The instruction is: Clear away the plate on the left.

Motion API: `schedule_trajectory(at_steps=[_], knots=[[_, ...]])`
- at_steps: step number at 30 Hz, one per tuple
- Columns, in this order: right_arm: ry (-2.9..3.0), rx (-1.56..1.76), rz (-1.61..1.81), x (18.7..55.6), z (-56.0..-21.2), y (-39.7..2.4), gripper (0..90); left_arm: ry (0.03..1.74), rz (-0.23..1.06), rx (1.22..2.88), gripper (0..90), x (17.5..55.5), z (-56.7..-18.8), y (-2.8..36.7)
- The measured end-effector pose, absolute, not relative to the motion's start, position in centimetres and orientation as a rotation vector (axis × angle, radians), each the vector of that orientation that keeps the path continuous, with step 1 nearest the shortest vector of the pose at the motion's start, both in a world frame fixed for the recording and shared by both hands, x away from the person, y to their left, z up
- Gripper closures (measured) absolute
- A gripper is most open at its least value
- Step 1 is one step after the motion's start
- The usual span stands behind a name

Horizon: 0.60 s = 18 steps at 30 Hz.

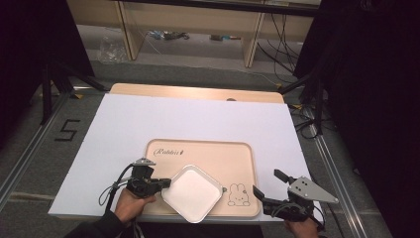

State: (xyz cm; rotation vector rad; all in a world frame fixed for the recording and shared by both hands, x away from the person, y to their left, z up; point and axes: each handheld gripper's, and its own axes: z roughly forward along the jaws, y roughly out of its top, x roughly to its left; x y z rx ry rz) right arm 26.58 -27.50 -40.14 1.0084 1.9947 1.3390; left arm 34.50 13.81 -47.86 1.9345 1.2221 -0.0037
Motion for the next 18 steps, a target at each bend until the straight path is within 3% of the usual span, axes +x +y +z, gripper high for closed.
schedule_trajectory(at_steps=[18], knots=[[1.991,1.011,1.355,26.6,-40.2,-27.5,15.2,1.299,0.069,1.905,87.9,35.7,-48.6,13.6]])
